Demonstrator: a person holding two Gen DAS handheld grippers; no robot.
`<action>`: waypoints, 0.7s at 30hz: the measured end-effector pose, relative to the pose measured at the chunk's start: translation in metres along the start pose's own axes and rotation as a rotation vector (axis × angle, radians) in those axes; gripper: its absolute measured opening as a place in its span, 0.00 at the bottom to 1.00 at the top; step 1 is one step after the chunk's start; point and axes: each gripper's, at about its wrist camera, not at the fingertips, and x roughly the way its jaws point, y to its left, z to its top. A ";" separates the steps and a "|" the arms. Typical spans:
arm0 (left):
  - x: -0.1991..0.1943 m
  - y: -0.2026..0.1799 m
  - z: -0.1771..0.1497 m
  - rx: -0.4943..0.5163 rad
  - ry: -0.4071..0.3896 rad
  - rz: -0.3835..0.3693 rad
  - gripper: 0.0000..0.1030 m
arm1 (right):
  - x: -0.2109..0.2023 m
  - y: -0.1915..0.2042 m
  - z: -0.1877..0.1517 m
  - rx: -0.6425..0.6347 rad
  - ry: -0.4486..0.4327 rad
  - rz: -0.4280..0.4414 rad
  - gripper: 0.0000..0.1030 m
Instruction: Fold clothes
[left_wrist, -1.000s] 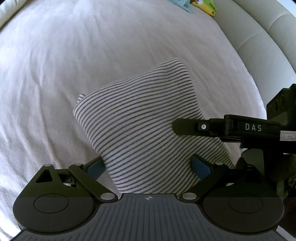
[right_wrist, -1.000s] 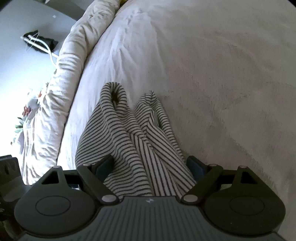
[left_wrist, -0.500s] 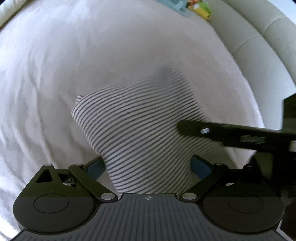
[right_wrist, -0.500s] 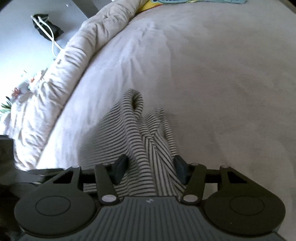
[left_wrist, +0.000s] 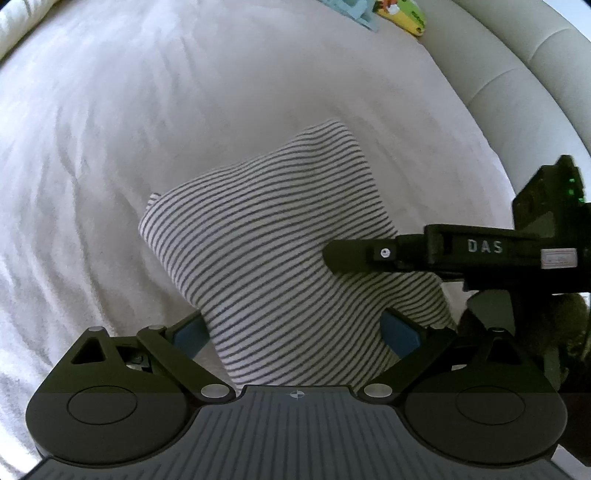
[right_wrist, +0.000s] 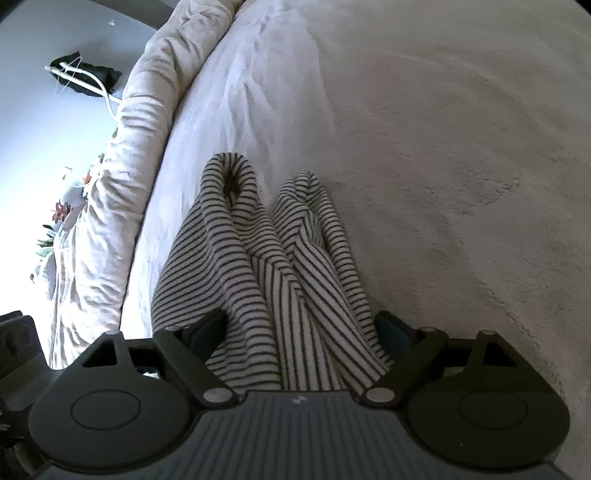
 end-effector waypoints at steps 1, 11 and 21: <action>0.000 0.000 -0.002 -0.002 0.000 0.002 0.96 | -0.002 0.002 -0.001 -0.008 -0.001 0.001 0.80; -0.016 0.022 -0.006 0.010 0.010 -0.001 0.96 | -0.012 0.030 0.005 -0.172 0.003 -0.070 0.85; -0.027 0.057 -0.022 -0.120 0.014 -0.056 0.96 | 0.004 0.011 0.006 -0.097 0.070 -0.019 0.90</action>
